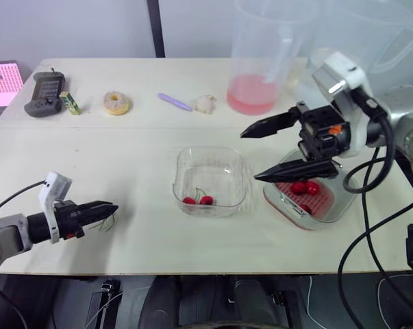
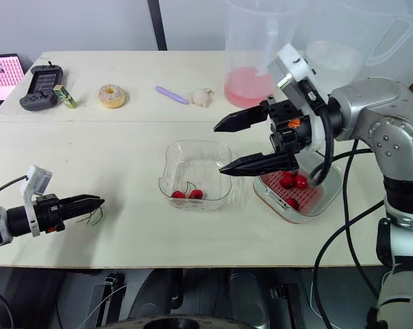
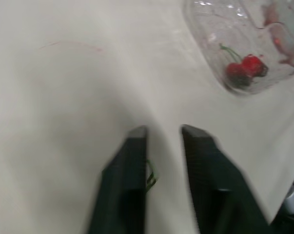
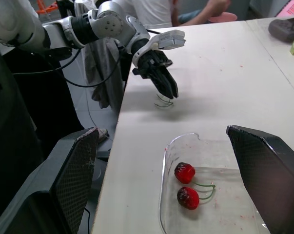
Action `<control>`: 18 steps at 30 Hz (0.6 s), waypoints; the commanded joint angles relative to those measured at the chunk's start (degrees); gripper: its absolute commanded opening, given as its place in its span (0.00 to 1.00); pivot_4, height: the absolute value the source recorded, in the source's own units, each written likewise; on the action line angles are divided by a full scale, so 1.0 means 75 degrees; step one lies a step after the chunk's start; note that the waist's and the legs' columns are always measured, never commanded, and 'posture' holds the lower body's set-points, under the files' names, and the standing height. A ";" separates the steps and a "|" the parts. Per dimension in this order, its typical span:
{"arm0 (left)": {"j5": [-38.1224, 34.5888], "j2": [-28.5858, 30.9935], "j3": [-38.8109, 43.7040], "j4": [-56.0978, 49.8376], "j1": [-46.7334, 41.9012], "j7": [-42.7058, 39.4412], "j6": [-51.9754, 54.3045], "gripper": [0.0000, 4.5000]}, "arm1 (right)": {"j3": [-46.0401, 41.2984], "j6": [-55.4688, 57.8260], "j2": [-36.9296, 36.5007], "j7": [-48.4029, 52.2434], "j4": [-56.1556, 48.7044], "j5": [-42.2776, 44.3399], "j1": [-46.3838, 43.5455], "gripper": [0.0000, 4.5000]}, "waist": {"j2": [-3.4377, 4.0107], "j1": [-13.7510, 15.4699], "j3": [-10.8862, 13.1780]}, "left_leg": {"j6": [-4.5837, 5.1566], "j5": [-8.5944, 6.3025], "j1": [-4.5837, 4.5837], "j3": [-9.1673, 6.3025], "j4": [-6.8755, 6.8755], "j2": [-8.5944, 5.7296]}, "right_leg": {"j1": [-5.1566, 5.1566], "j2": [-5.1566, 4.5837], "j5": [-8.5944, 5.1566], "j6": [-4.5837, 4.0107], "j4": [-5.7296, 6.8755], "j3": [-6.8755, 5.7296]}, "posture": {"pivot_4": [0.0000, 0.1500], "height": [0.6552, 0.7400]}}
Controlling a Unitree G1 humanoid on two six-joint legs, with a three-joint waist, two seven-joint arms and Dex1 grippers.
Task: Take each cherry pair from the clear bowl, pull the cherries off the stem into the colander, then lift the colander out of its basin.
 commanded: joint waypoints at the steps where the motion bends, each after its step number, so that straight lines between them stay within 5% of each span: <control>1: 0.0107 -0.0026 0.0299 0.0316 -0.0099 0.0034 -0.0308 0.75 | -0.0238 0.0014 -0.0077 -0.0044 -0.0327 0.0083 0.0032 1.00 | 0.0000 0.0000 0.0000 | 0.0000 0.0000 -0.0005 0.0000 0.0000 0.0000 | -0.0004 0.0000 0.0000 0.0000 0.0001 0.0000 | 1.00 1.00; 3: 0.0169 0.0076 0.0489 0.0564 -0.0098 -0.0037 -0.0471 0.98 | -0.0281 0.0024 -0.0093 -0.0069 -0.0397 0.0089 0.0107 1.00 | -0.0001 0.0000 -0.0001 | 0.0000 0.0000 -0.0012 -0.0001 0.0001 0.0000 | -0.0010 0.0000 0.0001 -0.0001 0.0003 0.0000 | 1.00 1.00; 12: -0.0281 0.0421 0.1537 0.0721 -0.0518 -0.0782 -0.1039 0.99 | -0.0338 0.0023 -0.0080 -0.0324 -0.0454 0.0009 0.0272 1.00 | -0.0002 0.0005 -0.0001 | 0.0000 0.0000 -0.0029 0.0002 0.0004 0.0001 | -0.0029 -0.0001 0.0004 -0.0005 0.0007 0.0000 | 1.00 1.00; 18: -0.0538 0.0900 0.1290 0.0263 -0.1153 -0.1589 -0.1186 0.99 | -0.0524 0.0080 -0.0256 -0.0520 -0.0469 0.0020 0.0323 1.00 | -0.0002 0.0010 -0.0001 | -0.0001 0.0001 -0.0038 0.0006 0.0005 0.0001 | -0.0035 -0.0003 0.0004 -0.0005 0.0003 -0.0001 | 1.00 1.00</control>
